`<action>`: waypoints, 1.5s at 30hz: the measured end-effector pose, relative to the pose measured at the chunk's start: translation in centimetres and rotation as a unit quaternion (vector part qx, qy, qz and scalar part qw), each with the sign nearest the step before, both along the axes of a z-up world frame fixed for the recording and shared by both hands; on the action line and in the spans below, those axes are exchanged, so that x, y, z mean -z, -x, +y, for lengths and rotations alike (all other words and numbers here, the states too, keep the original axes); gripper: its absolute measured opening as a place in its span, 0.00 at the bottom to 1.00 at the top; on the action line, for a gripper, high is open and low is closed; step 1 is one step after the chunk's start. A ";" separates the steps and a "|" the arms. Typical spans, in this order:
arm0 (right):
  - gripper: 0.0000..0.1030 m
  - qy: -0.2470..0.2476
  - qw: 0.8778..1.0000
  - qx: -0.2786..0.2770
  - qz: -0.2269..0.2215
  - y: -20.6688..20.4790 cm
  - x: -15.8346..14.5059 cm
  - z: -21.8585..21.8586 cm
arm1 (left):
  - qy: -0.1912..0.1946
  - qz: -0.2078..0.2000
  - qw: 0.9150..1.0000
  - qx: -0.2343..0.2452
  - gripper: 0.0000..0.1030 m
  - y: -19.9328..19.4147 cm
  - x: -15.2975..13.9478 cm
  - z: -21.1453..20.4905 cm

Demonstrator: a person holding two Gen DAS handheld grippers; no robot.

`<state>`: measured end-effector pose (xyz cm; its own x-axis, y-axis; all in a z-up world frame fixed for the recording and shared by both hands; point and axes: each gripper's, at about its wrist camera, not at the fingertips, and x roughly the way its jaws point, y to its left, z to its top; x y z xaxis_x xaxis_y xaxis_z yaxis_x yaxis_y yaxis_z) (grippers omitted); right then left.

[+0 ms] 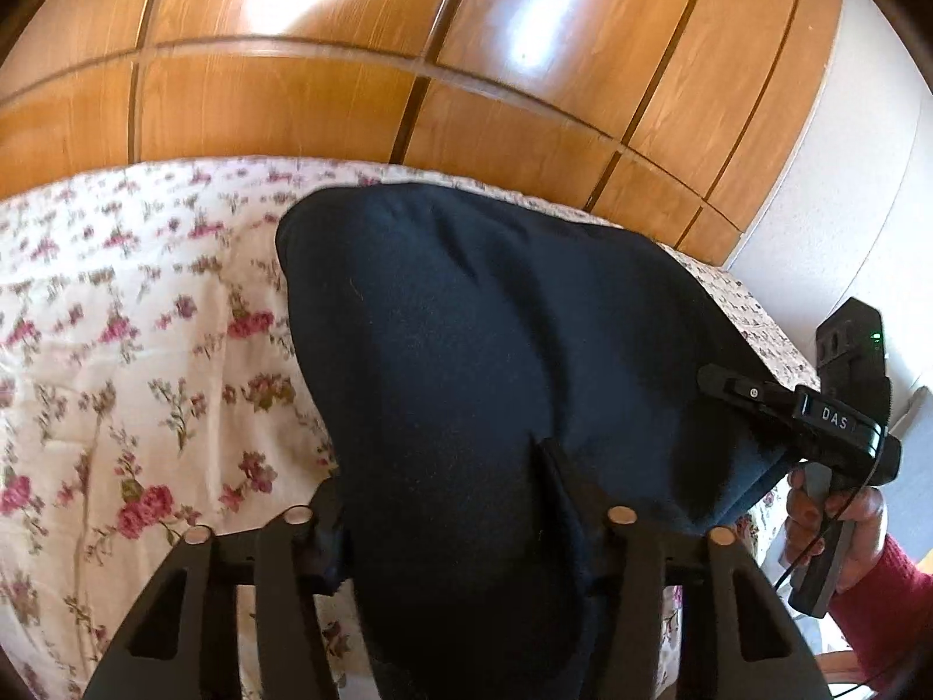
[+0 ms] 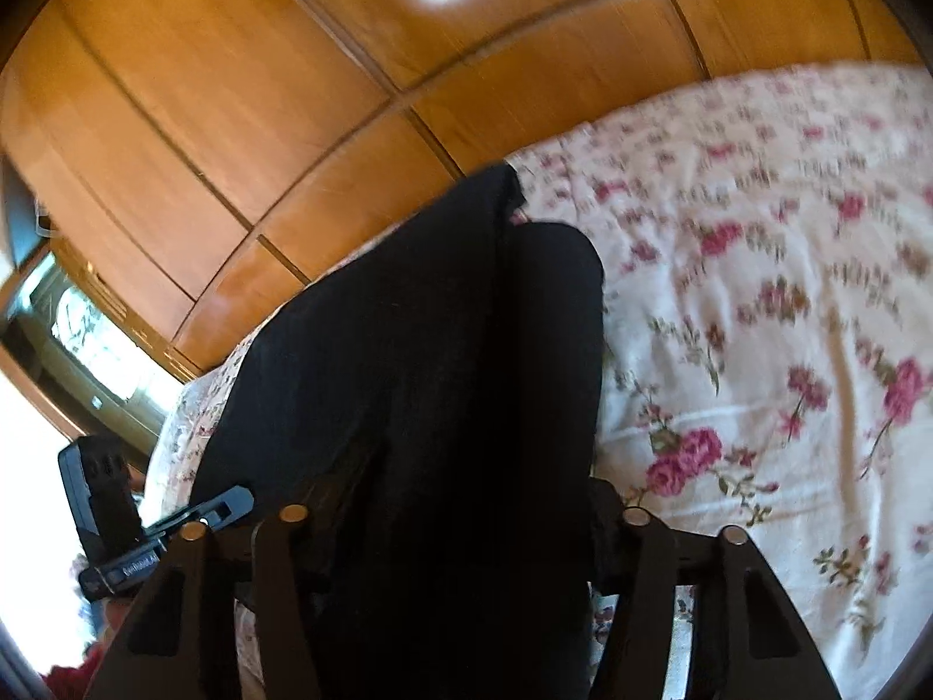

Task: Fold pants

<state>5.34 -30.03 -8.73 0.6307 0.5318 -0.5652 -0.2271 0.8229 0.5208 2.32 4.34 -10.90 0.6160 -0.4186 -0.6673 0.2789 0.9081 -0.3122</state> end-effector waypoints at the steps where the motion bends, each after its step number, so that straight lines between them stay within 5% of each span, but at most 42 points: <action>1: 0.53 0.011 1.000 -0.001 -0.011 0.2 -0.4 0.3 | -0.003 -0.005 1.000 -0.001 0.48 0.0 -0.3 -0.1; 11: 0.51 0.027 0.995 -0.001 -0.095 -2.1 -4.2 1.2 | -0.036 -0.092 0.995 -0.014 0.46 -1.8 -4.3 -0.9; 24: 0.51 0.040 0.993 0.015 -0.107 -14.4 -4.3 3.5 | -0.087 -0.095 0.991 -0.041 0.46 -14.9 -4.3 -1.0; 32: 0.52 0.068 0.994 0.042 -0.077 -19.4 -1.6 4.3 | -0.101 -0.071 0.991 -0.052 0.48 -20.0 0.3 -1.0; 36: 0.58 0.043 0.996 0.057 -0.056 -20.2 0.2 3.3 | -0.077 -0.091 0.992 -0.051 0.54 -19.4 1.4 0.0; 45: 0.72 0.056 0.994 0.078 -0.045 -20.0 0.9 3.2 | -0.018 -0.046 0.997 -0.066 0.79 -20.4 2.7 2.0</action>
